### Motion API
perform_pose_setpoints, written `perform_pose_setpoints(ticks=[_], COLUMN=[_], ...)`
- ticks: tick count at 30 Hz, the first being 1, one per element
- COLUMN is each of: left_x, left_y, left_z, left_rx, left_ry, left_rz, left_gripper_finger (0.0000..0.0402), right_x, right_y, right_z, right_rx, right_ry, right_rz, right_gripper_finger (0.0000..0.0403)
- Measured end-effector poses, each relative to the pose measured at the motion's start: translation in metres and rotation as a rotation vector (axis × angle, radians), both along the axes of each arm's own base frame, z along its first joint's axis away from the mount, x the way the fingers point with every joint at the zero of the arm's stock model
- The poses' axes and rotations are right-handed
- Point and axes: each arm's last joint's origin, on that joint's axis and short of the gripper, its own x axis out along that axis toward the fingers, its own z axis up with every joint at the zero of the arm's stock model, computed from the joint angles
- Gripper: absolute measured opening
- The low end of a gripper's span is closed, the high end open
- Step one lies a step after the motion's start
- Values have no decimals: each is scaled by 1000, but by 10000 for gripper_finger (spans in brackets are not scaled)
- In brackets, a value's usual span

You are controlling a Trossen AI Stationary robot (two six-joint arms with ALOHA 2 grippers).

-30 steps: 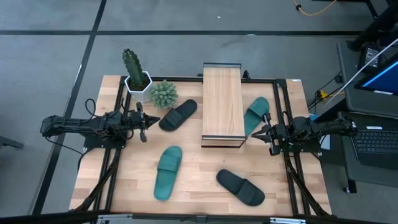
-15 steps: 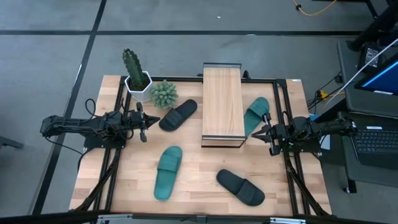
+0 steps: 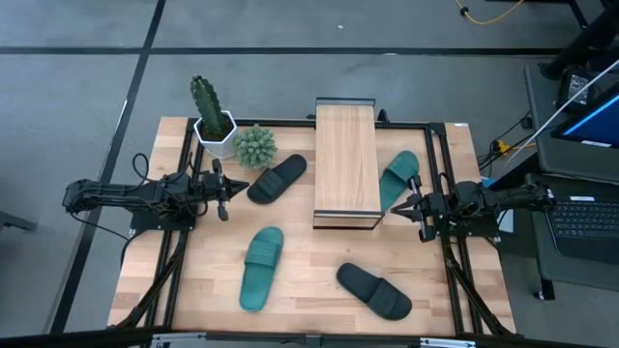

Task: Pick and place slides into the shelf

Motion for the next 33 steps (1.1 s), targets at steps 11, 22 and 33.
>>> perform_pose_setpoints(ticks=[11,22,33], left_x=[0,1,1], left_y=[-1,-7,-3], left_z=[1,1,1], left_rx=[2,-6,24], left_ry=[-9,-10,-9], left_rz=[-22,-231,-120], left_gripper_finger=[0,0,0], right_x=[0,0,-1], right_y=[0,-4,-9], right_z=[3,6,4], right_rx=[4,30,42], right_ry=[-29,-59,-41], right_rz=[0,-147,-313], right_gripper_finger=[23,23,23])
